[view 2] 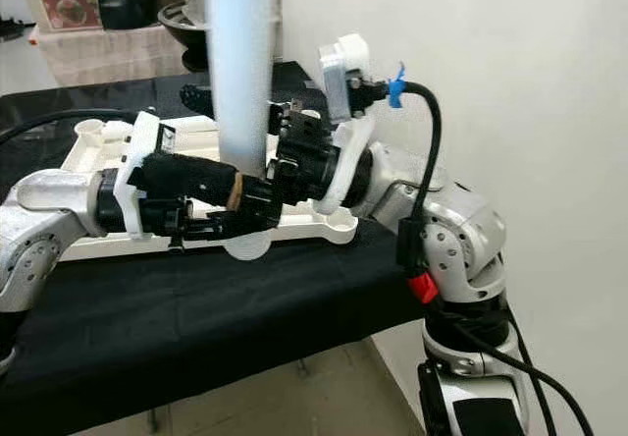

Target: Building children table

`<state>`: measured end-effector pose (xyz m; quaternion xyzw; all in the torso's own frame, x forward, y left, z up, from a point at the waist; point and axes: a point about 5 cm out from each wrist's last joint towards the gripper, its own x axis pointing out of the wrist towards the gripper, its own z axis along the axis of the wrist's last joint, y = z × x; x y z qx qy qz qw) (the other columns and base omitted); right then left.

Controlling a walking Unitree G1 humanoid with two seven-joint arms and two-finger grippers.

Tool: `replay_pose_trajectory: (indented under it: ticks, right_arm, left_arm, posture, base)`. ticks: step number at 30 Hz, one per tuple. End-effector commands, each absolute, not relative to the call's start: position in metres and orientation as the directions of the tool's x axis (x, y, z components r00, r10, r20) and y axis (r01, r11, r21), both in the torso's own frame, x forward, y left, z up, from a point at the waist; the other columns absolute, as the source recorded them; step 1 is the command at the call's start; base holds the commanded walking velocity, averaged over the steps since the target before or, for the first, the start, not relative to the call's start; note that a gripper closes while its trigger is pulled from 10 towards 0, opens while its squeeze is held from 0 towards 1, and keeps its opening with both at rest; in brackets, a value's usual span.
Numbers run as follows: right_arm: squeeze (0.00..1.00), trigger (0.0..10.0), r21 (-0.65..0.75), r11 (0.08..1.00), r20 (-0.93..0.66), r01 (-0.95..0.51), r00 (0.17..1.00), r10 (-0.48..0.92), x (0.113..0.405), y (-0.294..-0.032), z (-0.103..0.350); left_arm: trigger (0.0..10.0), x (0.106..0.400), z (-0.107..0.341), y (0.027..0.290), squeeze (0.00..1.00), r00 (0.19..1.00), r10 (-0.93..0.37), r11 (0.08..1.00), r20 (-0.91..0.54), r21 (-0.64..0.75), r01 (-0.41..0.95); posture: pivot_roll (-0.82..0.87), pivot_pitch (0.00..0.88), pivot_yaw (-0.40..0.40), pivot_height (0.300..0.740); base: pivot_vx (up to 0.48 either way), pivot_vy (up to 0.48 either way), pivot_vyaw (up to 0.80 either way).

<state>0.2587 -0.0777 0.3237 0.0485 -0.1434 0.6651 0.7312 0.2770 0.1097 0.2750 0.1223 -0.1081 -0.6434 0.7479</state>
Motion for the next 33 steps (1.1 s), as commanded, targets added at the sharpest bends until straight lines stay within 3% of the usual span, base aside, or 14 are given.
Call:
replay_pose_trajectory:
  ticks: [1,2,22,23,28,30,32,33]
  right_arm:
    - [0.0,1.8,-0.107,0.088,0.253,-0.99,0.058,0.966,0.258,-0.07,0.321]
    - [0.0,0.0,-0.105,0.088,0.256,-0.991,0.059,0.965,0.258,-0.07,0.322]
    - [0.0,0.0,-0.105,0.176,0.255,-0.979,0.145,0.956,0.266,-0.078,0.322]
    - [0.0,0.0,-0.079,0.289,0.293,-0.954,0.255,0.922,0.277,-0.084,0.324]
    - [0.0,0.0,-0.068,0.329,0.306,-0.942,0.294,0.906,0.281,-0.086,0.325]
    - [0.0,0.0,-0.055,0.364,0.322,-0.93,0.329,0.888,0.285,-0.088,0.325]
    - [0.0,0.0,-0.016,0.456,0.363,-0.89,0.42,0.832,0.293,-0.094,0.327]
    - [0.0,0.0,-0.016,0.456,0.363,-0.89,0.42,0.832,0.293,-0.094,0.327]
  left_arm:
    - [0.0,0.272,0.279,0.1,0.0,0.091,-0.996,0.084,-0.003,0.352,0.932]
    - [0.0,0.272,0.279,0.099,0.0,0.08,-0.997,0.072,-0.01,0.351,0.934]
    - [0.0,0.273,0.279,0.104,0.0,0.085,-0.996,0.069,-0.027,0.372,0.926]
    - [10.0,0.278,0.286,0.109,1.0,0.142,-0.989,0.149,0.045,0.362,0.92]
    - [10.0,0.281,0.289,0.11,1.0,0.162,-0.984,0.179,0.076,0.347,0.921]
    - [10.0,0.281,0.292,0.113,1.0,0.174,-0.98,0.198,0.099,0.337,0.92]
    - [10.0,0.28,0.303,0.123,1.0,0.196,-0.962,0.247,0.188,0.307,0.919]
    - [10.0,0.28,0.303,0.123,1.0,0.196,-0.962,0.247,0.188,0.307,0.919]
  posture:
    - [-0.08,0.032,-0.012,0.74]
    - [-0.08,0.032,-0.012,0.74]
    - [-0.08,0.032,-0.017,0.74]
    - [-0.08,0.033,-0.011,0.74]
    - [-0.08,0.033,-0.011,0.74]
    - [-0.08,0.035,-0.009,0.74]
    - [-0.08,0.042,-0.004,0.74]
    - [-0.08,0.042,-0.004,0.74]
  base:
    - [0.0,0.0,0.0]
    - [0.0,0.0,0.0]
    - [0.0,0.0,0.0]
    - [0.0,0.0,0.0]
    - [0.0,0.0,0.0]
    - [0.0,0.0,0.0]
    - [0.0,0.0,0.0]
    - [0.0,0.0,0.0]
